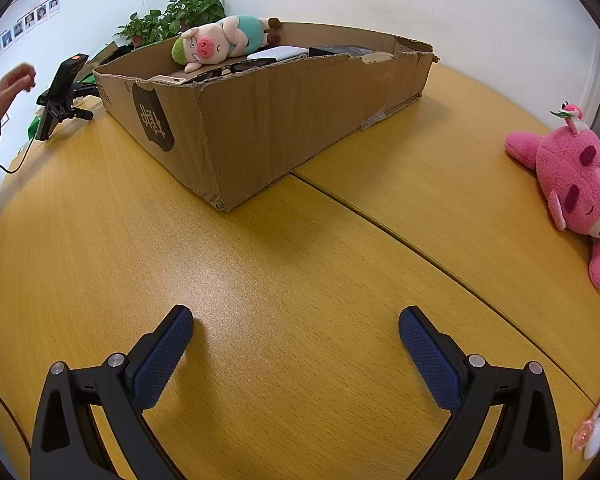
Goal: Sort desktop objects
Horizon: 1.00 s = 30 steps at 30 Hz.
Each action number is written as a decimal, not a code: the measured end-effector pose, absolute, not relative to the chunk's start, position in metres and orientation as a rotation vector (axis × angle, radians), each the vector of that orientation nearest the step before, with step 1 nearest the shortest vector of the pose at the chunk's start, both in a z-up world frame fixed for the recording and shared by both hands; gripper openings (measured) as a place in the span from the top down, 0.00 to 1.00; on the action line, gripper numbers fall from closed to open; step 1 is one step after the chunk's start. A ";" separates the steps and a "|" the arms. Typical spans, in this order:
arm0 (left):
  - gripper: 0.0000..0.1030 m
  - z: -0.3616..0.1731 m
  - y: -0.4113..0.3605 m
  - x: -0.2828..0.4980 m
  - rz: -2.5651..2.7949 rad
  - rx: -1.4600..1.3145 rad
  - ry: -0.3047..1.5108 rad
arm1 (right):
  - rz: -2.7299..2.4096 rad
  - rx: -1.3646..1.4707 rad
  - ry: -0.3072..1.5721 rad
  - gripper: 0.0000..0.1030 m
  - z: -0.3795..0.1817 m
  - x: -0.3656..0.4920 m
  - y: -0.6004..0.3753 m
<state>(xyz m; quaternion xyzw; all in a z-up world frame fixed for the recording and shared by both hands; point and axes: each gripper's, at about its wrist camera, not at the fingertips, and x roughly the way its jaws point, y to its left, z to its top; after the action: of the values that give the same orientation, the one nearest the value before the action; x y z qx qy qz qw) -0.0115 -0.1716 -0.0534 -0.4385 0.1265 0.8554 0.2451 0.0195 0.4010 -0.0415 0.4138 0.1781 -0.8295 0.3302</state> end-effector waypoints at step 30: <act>0.00 -0.057 -0.172 -0.012 2.336 -1.196 0.342 | -2.169 1.077 0.466 0.00 -0.043 0.022 0.402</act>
<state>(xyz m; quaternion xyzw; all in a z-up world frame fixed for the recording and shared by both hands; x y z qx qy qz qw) -0.0122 -0.1716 -0.0568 -0.4382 0.1253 0.8557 0.2451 0.0217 0.4024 -0.0435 0.4121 0.1784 -0.8299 0.3311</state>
